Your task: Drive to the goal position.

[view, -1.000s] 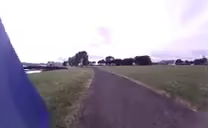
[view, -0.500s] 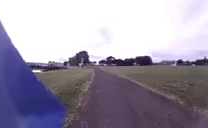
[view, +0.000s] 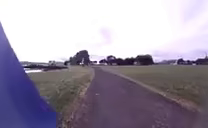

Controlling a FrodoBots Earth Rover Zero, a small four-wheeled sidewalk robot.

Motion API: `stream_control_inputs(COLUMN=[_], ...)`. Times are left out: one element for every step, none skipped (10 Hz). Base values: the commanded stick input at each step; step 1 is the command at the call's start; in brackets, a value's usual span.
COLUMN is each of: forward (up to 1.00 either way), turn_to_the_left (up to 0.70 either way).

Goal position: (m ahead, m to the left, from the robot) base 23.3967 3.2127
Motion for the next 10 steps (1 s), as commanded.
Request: stream_control_inputs(forward=[0.7, 0.7, 0.7, 0.7, 0.7, 0.7, 0.7, 0.7, 0.7, 0.7], turn_to_the_left=[0.0, 0.0, 0.0, 0.0, 0.0, 0.0, 0.0, 0.0, 0.0, 0.0])
